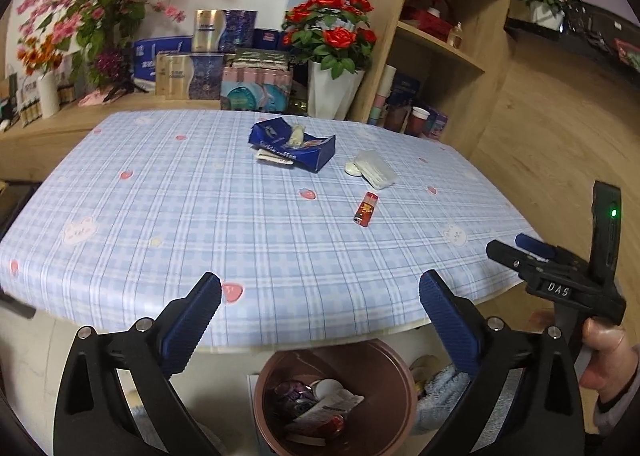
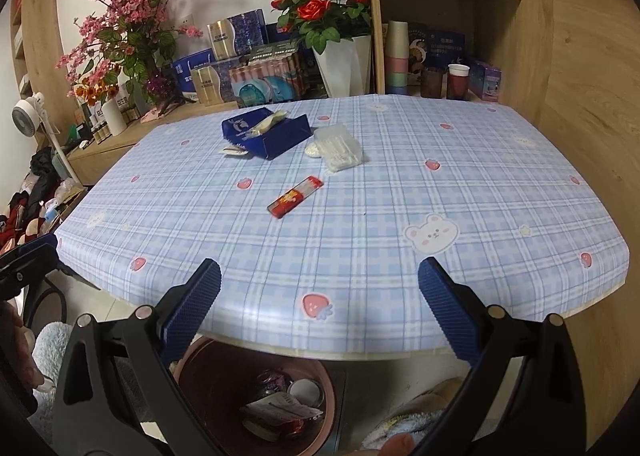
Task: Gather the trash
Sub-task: 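Grasp the red-capped snack tube upright with the left tool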
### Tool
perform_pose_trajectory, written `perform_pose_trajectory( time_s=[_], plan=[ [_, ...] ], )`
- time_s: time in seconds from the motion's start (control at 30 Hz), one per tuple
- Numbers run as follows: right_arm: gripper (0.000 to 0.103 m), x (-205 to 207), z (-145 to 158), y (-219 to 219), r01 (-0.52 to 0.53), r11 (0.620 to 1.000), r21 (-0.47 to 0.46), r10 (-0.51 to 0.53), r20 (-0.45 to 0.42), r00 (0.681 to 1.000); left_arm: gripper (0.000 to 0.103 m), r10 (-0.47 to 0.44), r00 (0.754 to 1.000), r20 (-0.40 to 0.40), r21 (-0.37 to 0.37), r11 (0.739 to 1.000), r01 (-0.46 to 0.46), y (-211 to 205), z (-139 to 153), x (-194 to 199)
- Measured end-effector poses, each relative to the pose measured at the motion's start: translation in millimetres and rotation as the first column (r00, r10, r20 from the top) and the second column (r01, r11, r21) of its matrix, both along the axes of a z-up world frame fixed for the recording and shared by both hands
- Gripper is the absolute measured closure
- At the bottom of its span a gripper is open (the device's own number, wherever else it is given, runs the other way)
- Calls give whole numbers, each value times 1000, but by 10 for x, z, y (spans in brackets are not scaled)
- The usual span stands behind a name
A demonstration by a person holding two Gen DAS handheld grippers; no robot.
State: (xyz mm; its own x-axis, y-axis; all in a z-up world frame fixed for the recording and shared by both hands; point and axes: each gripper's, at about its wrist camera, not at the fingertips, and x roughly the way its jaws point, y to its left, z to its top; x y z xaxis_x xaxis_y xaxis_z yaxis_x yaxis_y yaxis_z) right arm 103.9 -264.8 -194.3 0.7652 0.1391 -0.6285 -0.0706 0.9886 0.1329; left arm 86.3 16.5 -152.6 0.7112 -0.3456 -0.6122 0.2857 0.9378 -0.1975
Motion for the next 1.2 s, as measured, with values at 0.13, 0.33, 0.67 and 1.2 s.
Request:
perform_pose_trajectory(
  time_s=[0.13, 0.33, 0.67, 1.2],
  plan=[
    [6, 145, -27, -104, 6, 1000, 4, -6, -16, 1000, 6, -74, 997, -12, -11, 997, 74, -172, -21, 226],
    [6, 434, -67, -315, 19, 999, 26, -18, -19, 1000, 6, -155, 987, -29, -12, 988, 155, -535, -99, 660],
    [6, 1024, -259, -655, 80, 996, -30, -83, -99, 992, 10, -256, 959, -124, 126, 954, 271, -1269, -597, 1617],
    [6, 1607, -366, -916, 87, 996, 10, -86, -95, 992, 45, -311, 918, -247, 259, 891, 372, -1730, -1099, 2353]
  ],
)
